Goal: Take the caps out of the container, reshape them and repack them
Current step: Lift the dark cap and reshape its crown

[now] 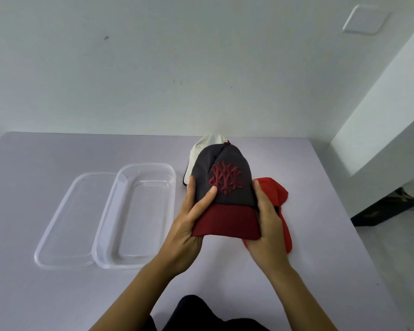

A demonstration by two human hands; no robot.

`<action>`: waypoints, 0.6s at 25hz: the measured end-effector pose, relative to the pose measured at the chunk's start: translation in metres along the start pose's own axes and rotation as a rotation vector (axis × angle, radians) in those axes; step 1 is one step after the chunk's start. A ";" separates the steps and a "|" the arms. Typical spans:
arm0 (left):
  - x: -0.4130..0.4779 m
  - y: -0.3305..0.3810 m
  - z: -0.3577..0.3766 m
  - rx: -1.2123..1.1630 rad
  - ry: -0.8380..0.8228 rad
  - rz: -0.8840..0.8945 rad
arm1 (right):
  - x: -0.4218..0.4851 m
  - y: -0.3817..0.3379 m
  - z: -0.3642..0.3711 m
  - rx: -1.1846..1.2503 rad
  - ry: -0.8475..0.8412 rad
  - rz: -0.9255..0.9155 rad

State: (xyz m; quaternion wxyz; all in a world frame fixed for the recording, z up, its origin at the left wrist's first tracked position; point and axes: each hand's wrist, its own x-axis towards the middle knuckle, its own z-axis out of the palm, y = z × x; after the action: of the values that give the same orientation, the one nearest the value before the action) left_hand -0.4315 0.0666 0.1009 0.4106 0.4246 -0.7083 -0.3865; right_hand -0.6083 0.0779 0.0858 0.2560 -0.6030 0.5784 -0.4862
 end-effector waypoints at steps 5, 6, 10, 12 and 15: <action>0.001 0.012 0.015 -0.107 0.069 0.087 | -0.013 -0.030 0.018 0.356 0.057 0.063; 0.003 0.012 0.014 -0.119 0.084 0.104 | -0.015 -0.032 0.021 0.393 0.074 0.069; 0.004 0.014 0.013 -0.137 0.075 0.146 | -0.013 -0.034 0.025 0.459 0.073 0.043; 0.001 0.016 0.015 -0.198 0.086 0.103 | -0.010 -0.035 0.024 0.443 0.061 0.030; -0.002 0.009 0.003 -0.021 0.023 0.146 | -0.004 -0.029 0.008 0.226 0.012 -0.086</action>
State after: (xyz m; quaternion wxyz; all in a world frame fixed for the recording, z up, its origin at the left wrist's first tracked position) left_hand -0.4362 0.0718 0.1073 0.4503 0.3721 -0.7285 -0.3578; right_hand -0.5874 0.0852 0.1065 0.2979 -0.5914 0.4951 -0.5625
